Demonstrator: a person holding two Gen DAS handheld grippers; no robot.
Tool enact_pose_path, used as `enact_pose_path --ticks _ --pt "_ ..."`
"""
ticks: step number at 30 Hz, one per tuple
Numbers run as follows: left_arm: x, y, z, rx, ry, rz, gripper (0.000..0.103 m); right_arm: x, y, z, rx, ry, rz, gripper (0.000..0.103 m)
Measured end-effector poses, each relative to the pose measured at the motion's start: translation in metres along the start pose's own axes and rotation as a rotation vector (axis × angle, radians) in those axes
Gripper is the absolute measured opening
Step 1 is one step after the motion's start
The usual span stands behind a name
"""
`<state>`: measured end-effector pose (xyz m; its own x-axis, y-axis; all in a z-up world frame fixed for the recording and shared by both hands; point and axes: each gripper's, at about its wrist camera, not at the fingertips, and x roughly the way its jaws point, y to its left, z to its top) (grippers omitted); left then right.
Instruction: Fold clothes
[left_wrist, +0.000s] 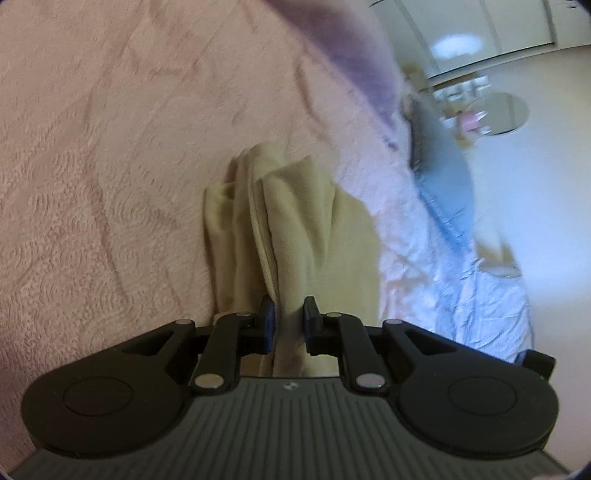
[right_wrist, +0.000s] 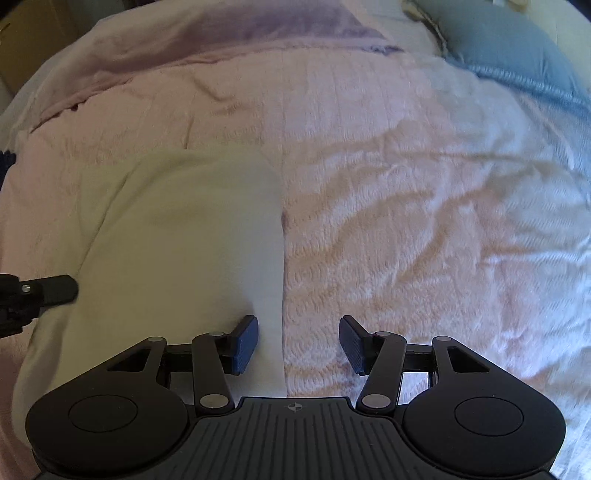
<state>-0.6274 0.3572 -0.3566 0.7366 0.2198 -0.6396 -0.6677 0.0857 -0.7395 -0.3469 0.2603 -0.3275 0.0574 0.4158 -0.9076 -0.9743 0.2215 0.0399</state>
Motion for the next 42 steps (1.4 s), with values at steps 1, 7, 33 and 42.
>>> enact_pose_path --ticks 1,7,33,42 --pt "0.002 0.003 -0.002 0.001 -0.002 0.011 0.013 0.001 0.001 -0.002 -0.007 -0.009 0.000 0.054" --pt "0.014 0.020 0.001 -0.043 0.036 0.037 0.018 0.013 -0.010 -0.004 0.047 -0.029 0.058 0.054" --pt "0.045 0.042 0.055 -0.059 -0.085 0.105 0.018 0.082 -0.092 0.056 0.485 -0.090 0.491 0.031" --pt "-0.049 0.011 -0.015 -0.134 -0.033 0.056 0.041 0.007 -0.104 -0.011 0.374 -0.030 0.502 0.053"
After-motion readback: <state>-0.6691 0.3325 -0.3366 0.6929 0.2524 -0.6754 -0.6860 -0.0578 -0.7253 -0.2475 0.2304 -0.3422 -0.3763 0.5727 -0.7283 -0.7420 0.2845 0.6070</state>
